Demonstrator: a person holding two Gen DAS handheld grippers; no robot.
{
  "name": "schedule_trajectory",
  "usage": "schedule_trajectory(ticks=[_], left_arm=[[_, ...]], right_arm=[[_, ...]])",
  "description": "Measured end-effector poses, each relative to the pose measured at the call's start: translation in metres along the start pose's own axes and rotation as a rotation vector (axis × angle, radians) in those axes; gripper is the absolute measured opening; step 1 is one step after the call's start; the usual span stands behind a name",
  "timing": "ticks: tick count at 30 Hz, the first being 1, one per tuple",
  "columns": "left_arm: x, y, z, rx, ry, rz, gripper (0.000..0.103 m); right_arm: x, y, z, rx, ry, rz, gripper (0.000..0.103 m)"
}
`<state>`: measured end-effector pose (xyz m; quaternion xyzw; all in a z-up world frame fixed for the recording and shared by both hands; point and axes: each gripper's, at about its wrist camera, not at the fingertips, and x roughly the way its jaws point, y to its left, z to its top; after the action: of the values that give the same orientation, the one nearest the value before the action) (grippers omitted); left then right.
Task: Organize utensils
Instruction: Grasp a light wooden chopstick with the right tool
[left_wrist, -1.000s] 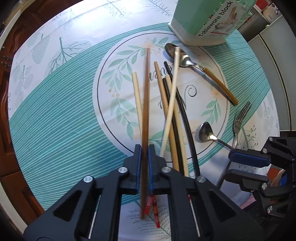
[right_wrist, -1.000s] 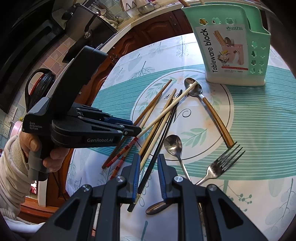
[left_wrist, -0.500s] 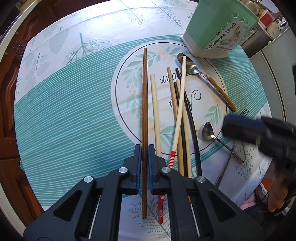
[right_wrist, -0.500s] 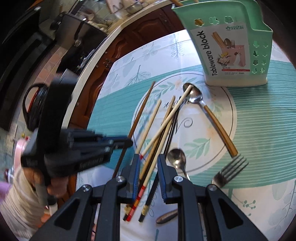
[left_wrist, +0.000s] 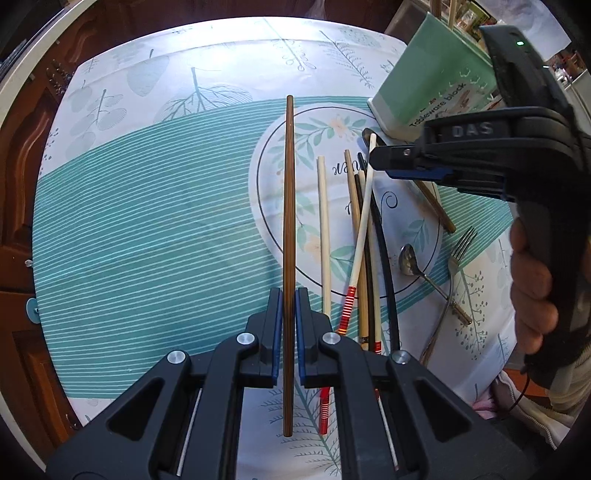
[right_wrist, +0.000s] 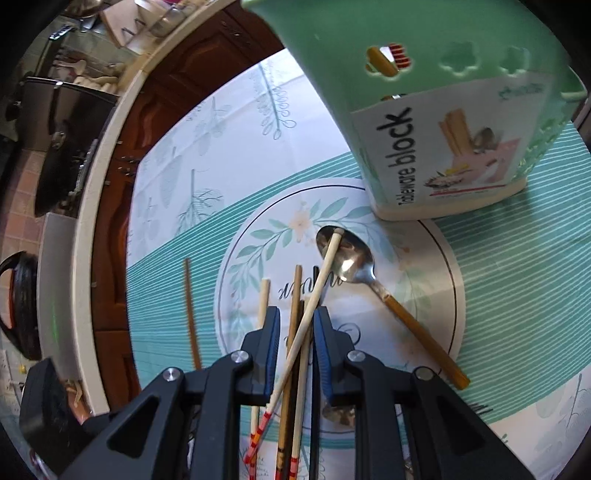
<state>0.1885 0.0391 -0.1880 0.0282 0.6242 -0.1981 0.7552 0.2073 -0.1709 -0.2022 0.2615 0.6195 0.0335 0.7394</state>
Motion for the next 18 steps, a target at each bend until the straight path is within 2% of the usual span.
schedule_trajectory(ticks=[13,14,15,18], left_arm=[[-0.002,0.007,-0.003,-0.026,-0.02,-0.036,0.004],[-0.003,0.007,-0.004,-0.027,-0.021,-0.036,0.004],[-0.003,0.007,-0.004,-0.027,-0.023,-0.037,0.004],[-0.003,0.004,-0.005,-0.023,-0.033,-0.032,0.004]], right_arm=[[0.024,-0.002,0.018,0.055,0.028,-0.133,0.018],[0.024,-0.001,0.018,0.054,0.026,-0.139,0.016],[0.024,-0.002,0.018,0.053,0.023,-0.142,0.009],[0.022,-0.002,0.015,0.061,0.026,-0.122,0.006]])
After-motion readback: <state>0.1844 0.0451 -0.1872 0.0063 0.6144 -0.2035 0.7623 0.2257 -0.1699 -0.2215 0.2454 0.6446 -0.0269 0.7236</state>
